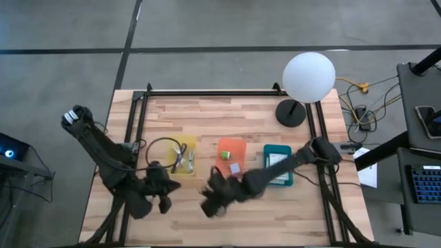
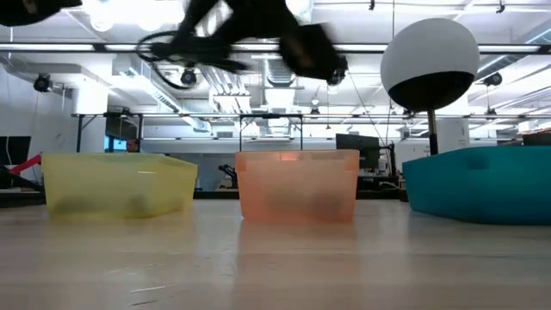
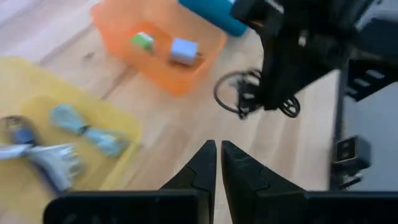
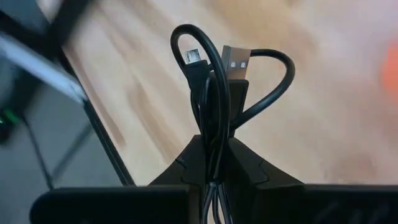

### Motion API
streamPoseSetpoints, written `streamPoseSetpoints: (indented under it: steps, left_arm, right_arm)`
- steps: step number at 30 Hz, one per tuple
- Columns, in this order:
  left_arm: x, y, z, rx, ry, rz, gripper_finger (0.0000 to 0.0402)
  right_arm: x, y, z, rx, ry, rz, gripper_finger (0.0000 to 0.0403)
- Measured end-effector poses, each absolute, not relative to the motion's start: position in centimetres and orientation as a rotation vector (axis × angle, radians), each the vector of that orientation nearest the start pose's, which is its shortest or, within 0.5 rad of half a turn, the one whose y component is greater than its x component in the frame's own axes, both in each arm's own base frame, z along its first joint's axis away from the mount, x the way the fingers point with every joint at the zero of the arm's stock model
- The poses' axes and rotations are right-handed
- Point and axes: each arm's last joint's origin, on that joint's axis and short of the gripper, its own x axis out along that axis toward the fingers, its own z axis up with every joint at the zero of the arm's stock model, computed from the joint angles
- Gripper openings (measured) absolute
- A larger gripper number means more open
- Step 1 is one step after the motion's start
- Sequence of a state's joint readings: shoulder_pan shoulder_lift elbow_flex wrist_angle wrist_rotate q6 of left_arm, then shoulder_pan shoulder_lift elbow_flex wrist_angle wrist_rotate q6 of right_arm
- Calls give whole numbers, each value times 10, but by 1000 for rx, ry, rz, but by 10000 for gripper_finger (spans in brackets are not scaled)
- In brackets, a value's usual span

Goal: Pick and place items into bin
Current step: Put the black charger cable into the yellow bin

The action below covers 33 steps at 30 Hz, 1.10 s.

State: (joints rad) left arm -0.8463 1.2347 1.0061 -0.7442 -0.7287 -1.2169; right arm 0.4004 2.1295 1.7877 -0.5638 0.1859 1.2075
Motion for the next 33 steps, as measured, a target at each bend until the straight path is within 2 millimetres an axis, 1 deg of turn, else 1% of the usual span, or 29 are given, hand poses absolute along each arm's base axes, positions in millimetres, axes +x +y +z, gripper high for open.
streamPoseSetpoints:
  steps: [5, 7, 8, 11, 15, 19, 23, 27, 30, 33]
  left_arm:
    - [143, -159, 284, -480, 646, 340, 8]
    - [136, -159, 282, -502, 661, 369, 8]
    - [133, -159, 280, -507, 667, 385, 8]
    - [127, -161, 274, -523, 649, 455, 8]
    - [120, -159, 266, -541, 641, 572, 16]
    - [115, -155, 262, -532, 637, 639, 44]
    - [111, -152, 263, -505, 651, 660, 78]
    - [108, -149, 263, -474, 695, 683, 105]
    - [107, -147, 263, -454, 705, 693, 116]
    - [107, -146, 263, -445, 706, 697, 119]
  right_arm:
    - [473, 132, 236, 960, 701, -270, 24]
    - [486, 115, 238, 990, 640, -254, 24]
    - [492, 107, 242, 1002, 601, -241, 24]
    - [509, 83, 244, 1006, 553, -260, 24]
    - [533, 58, 229, 1048, 550, -269, 24]
    - [553, 42, 212, 1098, 538, -312, 24]
    - [560, 30, 203, 1139, 535, -439, 26]
    - [553, 19, 203, 1097, 564, -632, 37]
    - [552, 10, 204, 1090, 572, -662, 43]
    - [551, 8, 203, 1099, 571, -674, 48]
